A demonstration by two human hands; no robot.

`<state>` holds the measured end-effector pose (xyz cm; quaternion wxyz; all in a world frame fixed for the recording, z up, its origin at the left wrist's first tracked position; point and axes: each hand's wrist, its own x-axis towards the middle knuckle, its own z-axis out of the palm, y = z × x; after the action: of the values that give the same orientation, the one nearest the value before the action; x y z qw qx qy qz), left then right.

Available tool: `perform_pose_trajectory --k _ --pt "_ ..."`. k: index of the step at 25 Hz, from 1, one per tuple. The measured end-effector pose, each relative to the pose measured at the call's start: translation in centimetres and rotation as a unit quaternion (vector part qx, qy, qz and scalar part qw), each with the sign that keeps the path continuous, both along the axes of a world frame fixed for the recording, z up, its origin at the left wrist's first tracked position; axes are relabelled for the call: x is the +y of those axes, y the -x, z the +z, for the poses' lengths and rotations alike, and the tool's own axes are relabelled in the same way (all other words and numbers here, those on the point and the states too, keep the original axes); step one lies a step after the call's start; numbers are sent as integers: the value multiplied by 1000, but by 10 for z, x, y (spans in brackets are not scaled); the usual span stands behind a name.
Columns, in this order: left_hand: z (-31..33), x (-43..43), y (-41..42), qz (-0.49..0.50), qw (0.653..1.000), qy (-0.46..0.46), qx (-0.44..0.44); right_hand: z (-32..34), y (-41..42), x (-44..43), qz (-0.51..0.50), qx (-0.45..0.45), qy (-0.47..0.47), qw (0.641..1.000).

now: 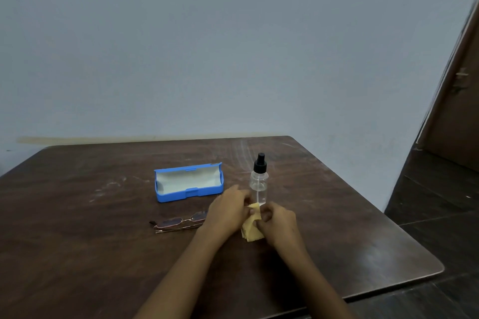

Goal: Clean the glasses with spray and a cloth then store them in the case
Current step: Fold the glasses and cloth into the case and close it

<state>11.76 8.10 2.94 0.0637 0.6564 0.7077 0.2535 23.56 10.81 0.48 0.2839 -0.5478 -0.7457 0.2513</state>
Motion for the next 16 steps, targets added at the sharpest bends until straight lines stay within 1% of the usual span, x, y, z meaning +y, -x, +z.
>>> perform_pose_trajectory --k 2,4,7,8,9,11,12,13,16 --pt "6 -5 1 1 999 -8 -36 3 -2 -2 7 22 -10 1000" --pt "12 -11 4 -2 995 -19 -101 9 -4 -4 14 37 -28 999" --pt "21 -20 17 -1 975 -48 -217 21 0 -4 35 116 -47 992" --pt "23 -23 22 9 962 -58 -268 25 3 -5 46 145 -59 987" --pt "25 -25 27 19 940 -65 -335 29 8 -6 60 168 -76 981" --pt "28 -31 37 28 869 -70 -489 34 20 -7 90 193 -107 971" --pt "30 -33 42 30 836 -77 -543 36 27 -7 101 204 -106 968" --pt "31 -34 47 36 818 -86 -568 38 34 -6 108 217 -92 966" --pt "29 -36 63 48 803 -112 -583 41 54 1 137 286 13 948"
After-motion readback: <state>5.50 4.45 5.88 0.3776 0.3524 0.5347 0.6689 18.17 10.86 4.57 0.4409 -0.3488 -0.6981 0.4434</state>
